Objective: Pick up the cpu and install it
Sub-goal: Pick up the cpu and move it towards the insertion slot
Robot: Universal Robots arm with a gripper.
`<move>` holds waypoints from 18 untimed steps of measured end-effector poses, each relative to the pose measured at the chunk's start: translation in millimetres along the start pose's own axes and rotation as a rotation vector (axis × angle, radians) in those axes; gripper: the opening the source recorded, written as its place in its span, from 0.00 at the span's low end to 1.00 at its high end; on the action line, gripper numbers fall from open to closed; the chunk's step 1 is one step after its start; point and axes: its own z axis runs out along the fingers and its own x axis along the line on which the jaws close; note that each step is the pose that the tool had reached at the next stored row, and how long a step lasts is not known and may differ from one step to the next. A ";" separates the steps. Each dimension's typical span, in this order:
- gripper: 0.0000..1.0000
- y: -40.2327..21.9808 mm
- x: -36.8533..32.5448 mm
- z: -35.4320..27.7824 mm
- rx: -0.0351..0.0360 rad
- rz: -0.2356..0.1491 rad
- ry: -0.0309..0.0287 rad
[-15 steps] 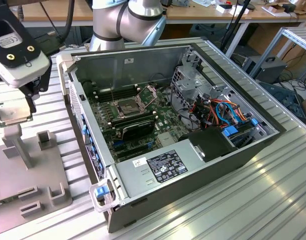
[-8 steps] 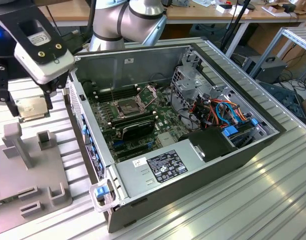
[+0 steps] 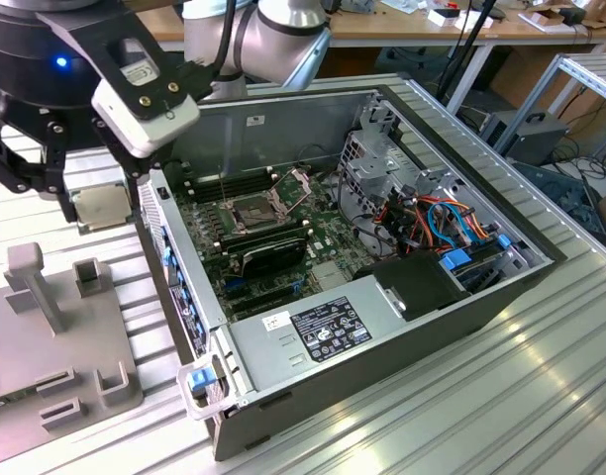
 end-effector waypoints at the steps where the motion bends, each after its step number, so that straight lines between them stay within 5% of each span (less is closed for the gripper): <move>1: 0.54 0.0 -3.2 0.1 0.0000 0.000 0.0000; 18: 0.54 0.0 -61.3 0.8 0.0000 0.000 0.0000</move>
